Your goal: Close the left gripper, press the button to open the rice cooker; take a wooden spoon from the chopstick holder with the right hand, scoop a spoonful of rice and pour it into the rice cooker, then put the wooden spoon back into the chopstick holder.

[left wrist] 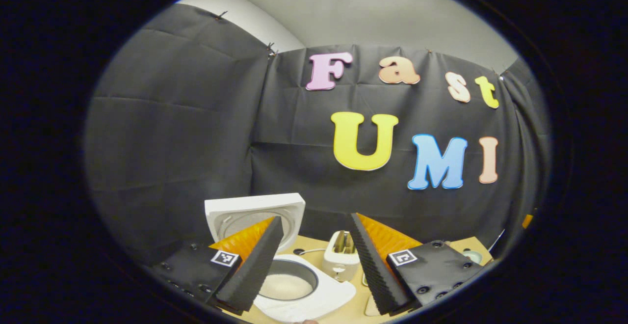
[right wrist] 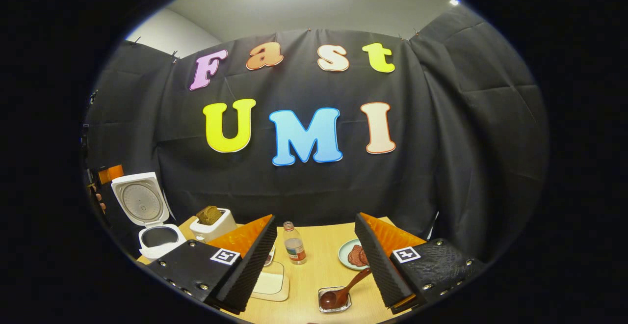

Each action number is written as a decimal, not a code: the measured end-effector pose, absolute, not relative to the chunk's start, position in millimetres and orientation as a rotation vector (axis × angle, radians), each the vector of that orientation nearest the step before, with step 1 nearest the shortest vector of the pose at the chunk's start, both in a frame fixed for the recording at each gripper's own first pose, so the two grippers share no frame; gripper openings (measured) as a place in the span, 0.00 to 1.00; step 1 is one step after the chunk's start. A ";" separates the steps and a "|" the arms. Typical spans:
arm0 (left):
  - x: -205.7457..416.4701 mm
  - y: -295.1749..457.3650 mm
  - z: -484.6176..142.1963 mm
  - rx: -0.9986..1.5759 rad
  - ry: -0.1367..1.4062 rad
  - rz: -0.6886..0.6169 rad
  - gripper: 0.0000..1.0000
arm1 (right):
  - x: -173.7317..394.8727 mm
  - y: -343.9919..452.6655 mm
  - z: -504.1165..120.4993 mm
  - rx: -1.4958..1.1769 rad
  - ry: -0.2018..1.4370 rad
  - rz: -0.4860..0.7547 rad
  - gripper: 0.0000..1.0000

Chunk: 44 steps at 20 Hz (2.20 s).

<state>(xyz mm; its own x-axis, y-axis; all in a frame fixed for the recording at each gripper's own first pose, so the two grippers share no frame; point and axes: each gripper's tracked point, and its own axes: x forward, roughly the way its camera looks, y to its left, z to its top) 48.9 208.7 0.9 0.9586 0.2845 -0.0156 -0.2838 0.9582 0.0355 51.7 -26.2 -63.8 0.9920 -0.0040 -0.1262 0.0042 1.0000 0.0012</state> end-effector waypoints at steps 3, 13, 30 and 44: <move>38.6 170.5 -4.1 0.059 -0.004 0.230 0.96 | 53.2 -42.6 -71.8 0.017 0.127 -0.004 0.97; 26.4 98.2 -7.2 0.013 -0.088 0.161 0.96 | 73.1 -98.6 -153.2 0.042 0.275 -0.033 0.97; 22.0 79.8 -41.2 0.077 0.023 0.178 0.96 | 121.2 -126.1 -306.4 0.175 0.559 -0.037 0.98; 7.9 57.7 -51.2 0.095 0.055 0.202 0.97 | 124.4 -89.2 -298.7 0.403 0.554 0.066 0.06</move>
<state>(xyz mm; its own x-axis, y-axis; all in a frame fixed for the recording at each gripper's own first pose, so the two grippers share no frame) 7.9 57.7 -51.2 0.9782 0.2030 -0.0448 -0.1978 0.9752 0.0995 124.4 -89.2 -298.7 0.8504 0.1684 -0.4985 0.0463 0.9198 0.3897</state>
